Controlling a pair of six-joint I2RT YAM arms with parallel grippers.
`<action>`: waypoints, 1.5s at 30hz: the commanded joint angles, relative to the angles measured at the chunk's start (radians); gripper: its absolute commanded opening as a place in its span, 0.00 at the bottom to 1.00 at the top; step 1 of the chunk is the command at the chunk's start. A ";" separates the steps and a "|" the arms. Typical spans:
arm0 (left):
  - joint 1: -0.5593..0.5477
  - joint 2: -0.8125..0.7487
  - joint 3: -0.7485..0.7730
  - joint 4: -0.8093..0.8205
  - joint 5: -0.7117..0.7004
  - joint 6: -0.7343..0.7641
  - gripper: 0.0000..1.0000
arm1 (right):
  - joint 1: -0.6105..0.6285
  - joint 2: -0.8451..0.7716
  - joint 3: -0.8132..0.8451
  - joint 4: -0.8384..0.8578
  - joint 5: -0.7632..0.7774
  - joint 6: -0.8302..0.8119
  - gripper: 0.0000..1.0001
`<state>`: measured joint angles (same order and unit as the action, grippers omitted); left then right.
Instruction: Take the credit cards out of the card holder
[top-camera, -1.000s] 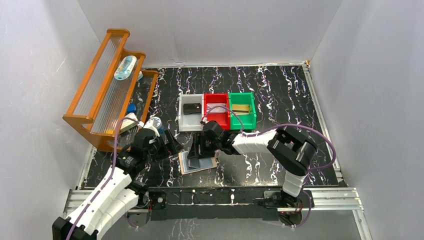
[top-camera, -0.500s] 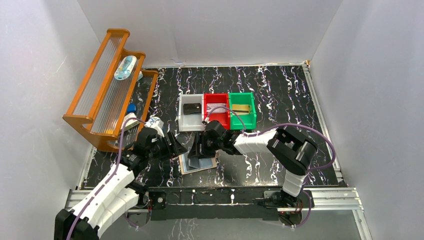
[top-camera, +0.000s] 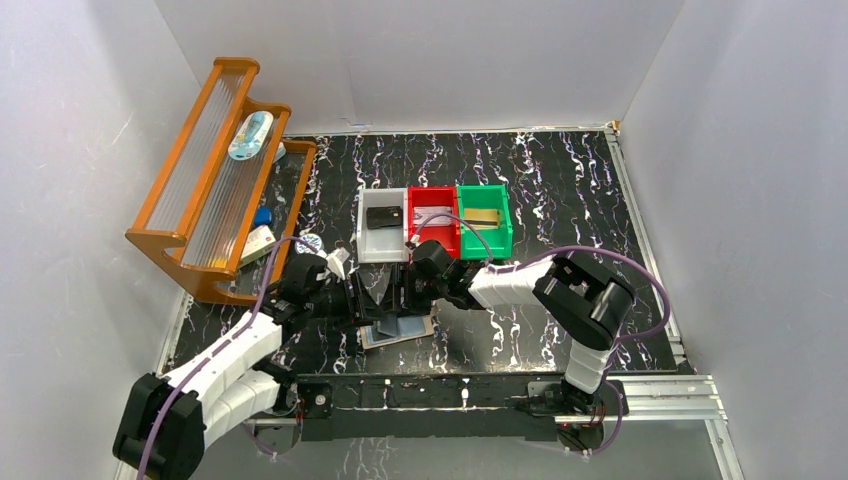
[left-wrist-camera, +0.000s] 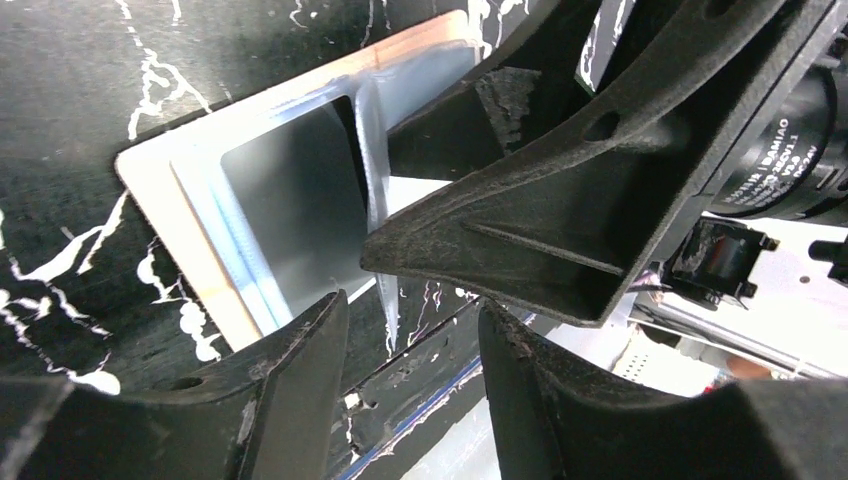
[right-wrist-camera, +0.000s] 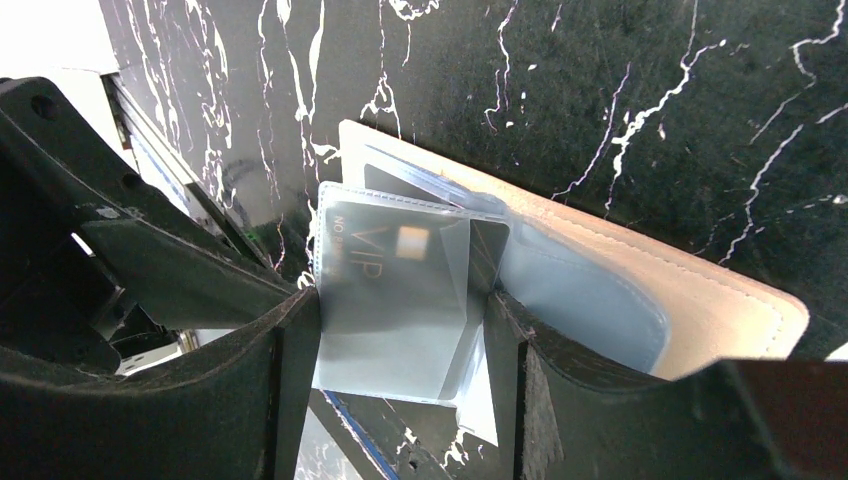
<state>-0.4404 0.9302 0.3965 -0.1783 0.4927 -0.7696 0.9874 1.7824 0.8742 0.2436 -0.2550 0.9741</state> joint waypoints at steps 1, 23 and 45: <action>-0.001 0.021 -0.024 0.096 0.111 -0.006 0.47 | 0.006 0.033 -0.014 0.000 -0.028 0.010 0.64; -0.044 0.187 0.033 0.347 0.236 -0.027 0.40 | 0.002 -0.132 0.041 -0.157 0.129 0.008 0.90; -0.172 0.066 0.188 -0.055 -0.320 0.061 0.46 | 0.000 -0.492 -0.100 -0.302 0.441 0.059 0.80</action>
<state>-0.6136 1.0790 0.5446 0.0067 0.4301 -0.7349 0.9855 1.2846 0.7807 -0.1707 0.2474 1.0489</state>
